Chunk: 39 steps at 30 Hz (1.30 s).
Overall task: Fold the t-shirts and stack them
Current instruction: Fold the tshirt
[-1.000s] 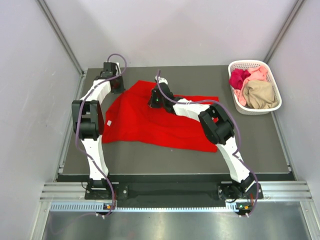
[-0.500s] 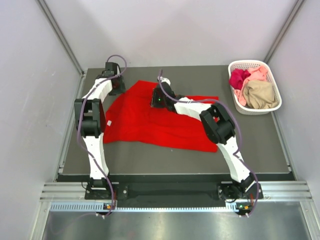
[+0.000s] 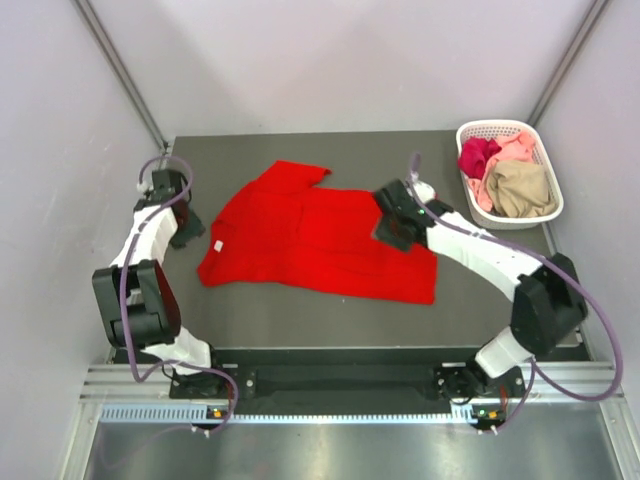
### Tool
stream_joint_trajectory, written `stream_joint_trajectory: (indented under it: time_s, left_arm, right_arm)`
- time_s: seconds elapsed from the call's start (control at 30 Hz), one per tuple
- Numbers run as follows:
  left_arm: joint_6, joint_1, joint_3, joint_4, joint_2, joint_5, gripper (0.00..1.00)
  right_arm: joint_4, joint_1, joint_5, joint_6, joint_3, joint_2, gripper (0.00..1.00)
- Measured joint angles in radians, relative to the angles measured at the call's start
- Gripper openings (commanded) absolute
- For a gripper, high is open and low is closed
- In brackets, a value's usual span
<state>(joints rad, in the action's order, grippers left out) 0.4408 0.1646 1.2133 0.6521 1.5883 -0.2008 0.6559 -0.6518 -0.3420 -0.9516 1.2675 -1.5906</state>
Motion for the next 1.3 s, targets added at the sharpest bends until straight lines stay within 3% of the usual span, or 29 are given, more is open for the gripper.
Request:
stream_joint_trajectory:
  time_s: [0.13,0.27,0.63,0.73,0.97,1.07,1.17,1.3]
  left_arm:
    - [0.055,0.027,-0.15,0.008,-0.035,0.056,0.45]
    - [0.087,0.026,-0.202,0.007,-0.042,0.106,0.45]
    - [0.13,0.038,-0.242,0.047,-0.166,0.051,0.47]
    - [0.153,0.039,-0.245,0.076,-0.176,0.031,0.47]
    - [0.196,0.039,-0.309,0.081,-0.216,0.089,0.47]
    - [0.211,0.039,-0.326,0.079,-0.219,0.105,0.47]
    - [0.217,0.039,-0.359,0.075,-0.219,0.111,0.48]
    - [0.216,0.039,-0.39,0.074,-0.229,0.116,0.48]
  right_arm:
    - [0.111,0.034,-0.032,-0.1,-0.223,0.103,0.46]
    - [0.185,0.046,-0.066,-0.174,-0.361,0.127,0.46]
    - [0.198,0.068,-0.135,-0.232,-0.47,0.18,0.45]
    - [0.195,0.071,-0.147,-0.239,-0.506,0.18,0.4]
    - [0.176,0.093,-0.185,-0.245,-0.536,0.181,0.17]
    - [0.15,0.115,-0.193,-0.236,-0.549,0.184,0.15]
    - [0.132,0.133,-0.19,-0.218,-0.569,0.201,0.15]
    - [0.125,0.138,-0.171,-0.2,-0.574,0.264,0.29]
